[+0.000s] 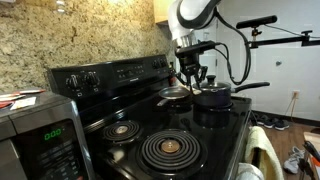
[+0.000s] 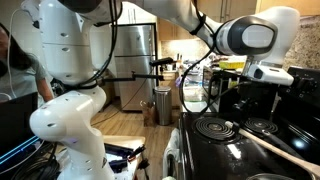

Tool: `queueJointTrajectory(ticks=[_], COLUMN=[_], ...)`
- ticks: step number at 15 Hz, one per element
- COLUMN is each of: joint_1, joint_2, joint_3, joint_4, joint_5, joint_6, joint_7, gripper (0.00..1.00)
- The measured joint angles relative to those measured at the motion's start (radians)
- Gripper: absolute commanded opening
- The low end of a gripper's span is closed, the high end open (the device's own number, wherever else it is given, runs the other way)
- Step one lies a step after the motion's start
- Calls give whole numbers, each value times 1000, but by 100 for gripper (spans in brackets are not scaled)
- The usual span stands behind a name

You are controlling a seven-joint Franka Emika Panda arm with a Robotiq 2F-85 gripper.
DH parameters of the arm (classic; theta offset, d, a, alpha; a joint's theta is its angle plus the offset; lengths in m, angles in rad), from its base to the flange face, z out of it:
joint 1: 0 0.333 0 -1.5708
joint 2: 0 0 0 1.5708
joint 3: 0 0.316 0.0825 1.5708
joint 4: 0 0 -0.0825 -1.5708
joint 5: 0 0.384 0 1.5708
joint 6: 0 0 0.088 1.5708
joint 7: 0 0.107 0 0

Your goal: Move the wooden spoon to the stove then move the spoon to the pan

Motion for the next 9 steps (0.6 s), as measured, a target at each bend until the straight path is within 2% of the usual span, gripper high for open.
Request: queueJointTrajectory(ticks=[5, 9], joint_1=[16, 24], joint_2=[173, 256], joint_3=[-27, -51], joint_4=[173, 265], joint_5=[0, 17], joint_6=[-44, -56], joint_7=[35, 38], gripper=[7, 7])
